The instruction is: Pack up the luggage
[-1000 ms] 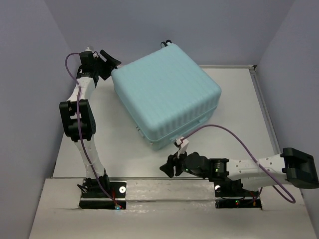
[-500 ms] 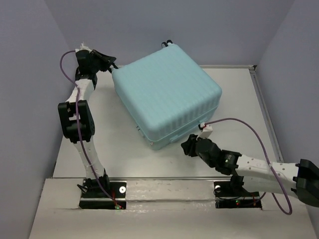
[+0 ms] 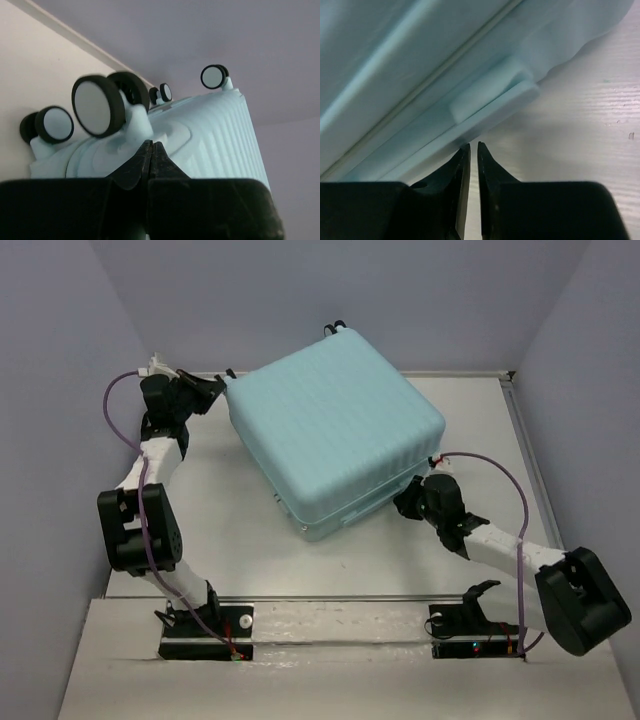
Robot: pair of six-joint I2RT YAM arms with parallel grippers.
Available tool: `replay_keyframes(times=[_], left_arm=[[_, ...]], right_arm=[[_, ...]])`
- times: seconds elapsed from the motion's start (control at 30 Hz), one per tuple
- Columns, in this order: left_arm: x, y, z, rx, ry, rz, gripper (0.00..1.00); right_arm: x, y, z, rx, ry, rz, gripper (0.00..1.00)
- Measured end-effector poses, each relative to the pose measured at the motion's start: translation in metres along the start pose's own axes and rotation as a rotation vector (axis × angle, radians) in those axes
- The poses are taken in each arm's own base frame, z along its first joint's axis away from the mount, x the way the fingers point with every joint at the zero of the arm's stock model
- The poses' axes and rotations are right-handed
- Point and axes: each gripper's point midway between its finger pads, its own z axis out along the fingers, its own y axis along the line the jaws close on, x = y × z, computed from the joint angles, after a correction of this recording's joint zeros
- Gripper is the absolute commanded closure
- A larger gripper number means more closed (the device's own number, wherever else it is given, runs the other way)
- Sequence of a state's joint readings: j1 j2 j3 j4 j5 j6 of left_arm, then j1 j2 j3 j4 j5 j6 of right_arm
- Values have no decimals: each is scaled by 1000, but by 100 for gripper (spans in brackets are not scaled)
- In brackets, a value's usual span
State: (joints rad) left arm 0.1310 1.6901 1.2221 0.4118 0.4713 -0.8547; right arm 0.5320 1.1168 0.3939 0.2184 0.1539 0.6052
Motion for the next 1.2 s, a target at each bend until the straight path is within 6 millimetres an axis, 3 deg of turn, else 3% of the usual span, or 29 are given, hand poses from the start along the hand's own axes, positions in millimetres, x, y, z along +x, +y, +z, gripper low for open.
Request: replay_keyframes(times=[0.17,0.27,0.3,0.33,0.37,0.43,0.53,0.63,0.73,1.2], left_arm=[[17,12,-33,-48,-6,-3,94],[24,24,-41,-106,4,-5,54],[24,28,-42,-130,9,0,35],[24,29,-42,-142,12,12,35],[22,33,-41,-167,17,25,25],[11,33,-37,-193,13,22,18],[-5,30,-21,-184,-3,33,16],[-9,35,-4,-185,11,28,17],[-5,45,11,-188,34,0,17],[-1,39,46,-181,78,-30,15]], right_arm=[[-2,-26,21,7,79,69,78],[-12,-29,21,-23,87,95,67],[-17,-30,20,-26,80,99,63],[-23,-31,16,-28,64,96,62],[-28,-29,11,-36,53,94,61],[-40,-15,0,-97,17,84,60],[-64,13,-19,-225,-68,70,59],[-69,26,-32,-295,-96,54,59],[-59,28,-37,-323,-76,49,59],[-10,26,-39,-358,59,42,59]])
